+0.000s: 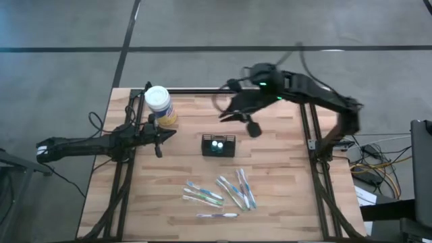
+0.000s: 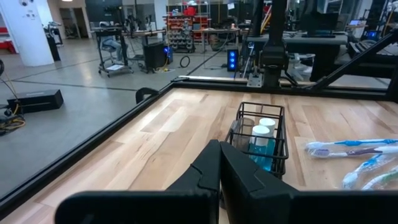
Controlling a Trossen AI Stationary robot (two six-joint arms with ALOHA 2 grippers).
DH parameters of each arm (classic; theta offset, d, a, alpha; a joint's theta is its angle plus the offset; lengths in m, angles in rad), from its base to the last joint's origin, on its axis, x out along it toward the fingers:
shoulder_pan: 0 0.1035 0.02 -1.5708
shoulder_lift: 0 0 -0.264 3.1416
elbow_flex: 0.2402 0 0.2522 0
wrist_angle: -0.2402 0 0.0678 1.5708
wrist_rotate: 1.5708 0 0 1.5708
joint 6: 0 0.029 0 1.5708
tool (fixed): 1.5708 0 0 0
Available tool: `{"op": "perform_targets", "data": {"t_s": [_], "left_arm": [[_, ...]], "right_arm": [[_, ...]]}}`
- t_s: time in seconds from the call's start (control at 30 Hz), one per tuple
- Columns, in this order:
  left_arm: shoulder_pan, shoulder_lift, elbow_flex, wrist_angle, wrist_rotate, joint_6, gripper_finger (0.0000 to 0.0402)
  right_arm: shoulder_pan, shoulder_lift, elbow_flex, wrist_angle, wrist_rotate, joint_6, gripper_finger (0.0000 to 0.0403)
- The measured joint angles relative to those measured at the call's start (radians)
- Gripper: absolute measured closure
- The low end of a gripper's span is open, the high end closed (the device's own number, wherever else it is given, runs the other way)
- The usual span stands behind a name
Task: Pick & Place toothbrushing station
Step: Put the right blue toothbrush into the mesh organizer
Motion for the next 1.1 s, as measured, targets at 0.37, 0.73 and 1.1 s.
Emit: {"op": "perform_targets", "data": {"t_s": [0.37, 0.73, 1.1], "left_arm": [[0.0, -0.031, 0.0, 0.004, -0.02, 0.025, 0.0394], [0.0, -0.085, 0.002, -0.005, -0.02, 0.087, 0.0394], [0.0, -0.086, 0.002, -0.005, -0.02, 0.102, 0.0394]], "right_arm": [[-0.038, -0.582, -0.892, 0.727, -0.04, 0.196, 0.039], [-0.05, -0.881, -1.572, 1.386, -0.037, 0.459, 0.0391], [-0.058, -0.992, -1.855, 1.592, 0.083, 0.527, 0.039]]}}
